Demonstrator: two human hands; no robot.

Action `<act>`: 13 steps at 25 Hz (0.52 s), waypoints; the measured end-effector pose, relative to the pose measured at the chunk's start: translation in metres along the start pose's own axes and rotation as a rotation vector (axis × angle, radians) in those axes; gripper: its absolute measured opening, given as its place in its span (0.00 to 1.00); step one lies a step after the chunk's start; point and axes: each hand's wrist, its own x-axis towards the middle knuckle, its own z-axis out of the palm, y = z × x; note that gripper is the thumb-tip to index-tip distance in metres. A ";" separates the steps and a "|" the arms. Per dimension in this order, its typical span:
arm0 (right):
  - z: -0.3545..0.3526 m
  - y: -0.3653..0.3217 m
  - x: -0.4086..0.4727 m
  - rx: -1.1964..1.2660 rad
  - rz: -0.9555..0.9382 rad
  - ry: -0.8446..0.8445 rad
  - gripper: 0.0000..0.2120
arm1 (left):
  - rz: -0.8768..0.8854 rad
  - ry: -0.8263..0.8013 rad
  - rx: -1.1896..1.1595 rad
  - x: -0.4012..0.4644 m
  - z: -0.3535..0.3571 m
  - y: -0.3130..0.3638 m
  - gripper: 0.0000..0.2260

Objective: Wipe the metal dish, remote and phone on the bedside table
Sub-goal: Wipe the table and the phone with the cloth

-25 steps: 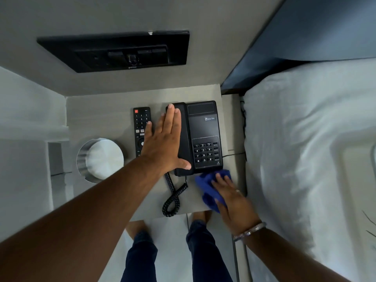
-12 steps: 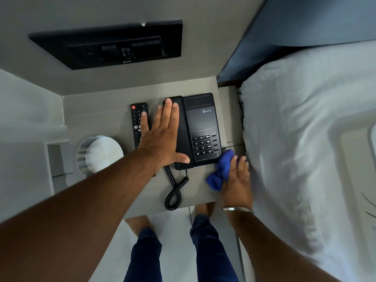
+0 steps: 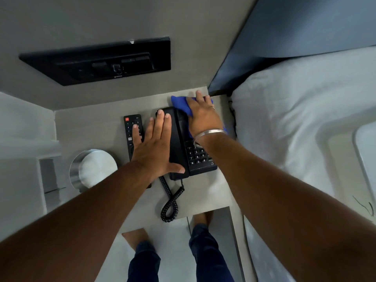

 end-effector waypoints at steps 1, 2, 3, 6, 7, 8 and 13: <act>0.006 0.006 -0.007 -0.002 -0.034 -0.044 0.27 | -0.007 -0.004 -0.002 0.000 -0.001 0.000 0.71; 0.015 0.014 -0.026 -0.005 -0.080 -0.064 0.28 | -0.014 -0.009 -0.005 0.000 -0.001 0.000 0.71; 0.024 0.024 -0.056 -0.018 -0.139 -0.077 0.29 | -0.019 -0.010 -0.001 0.000 -0.001 0.000 0.71; 0.047 0.047 -0.147 -0.104 -0.230 -0.245 0.30 | -0.023 -0.017 0.014 0.001 -0.002 0.001 0.72; 0.051 0.049 -0.161 -0.112 -0.203 -0.307 0.30 | -0.026 -0.020 0.013 0.001 -0.002 0.002 0.72; 0.053 0.050 -0.165 -0.103 -0.183 -0.340 0.29 | -0.029 -0.021 0.014 0.001 -0.002 0.002 0.72; 0.023 0.046 -0.163 0.234 -0.024 -0.188 0.21 | -0.020 -0.021 0.009 -0.001 -0.004 0.001 0.71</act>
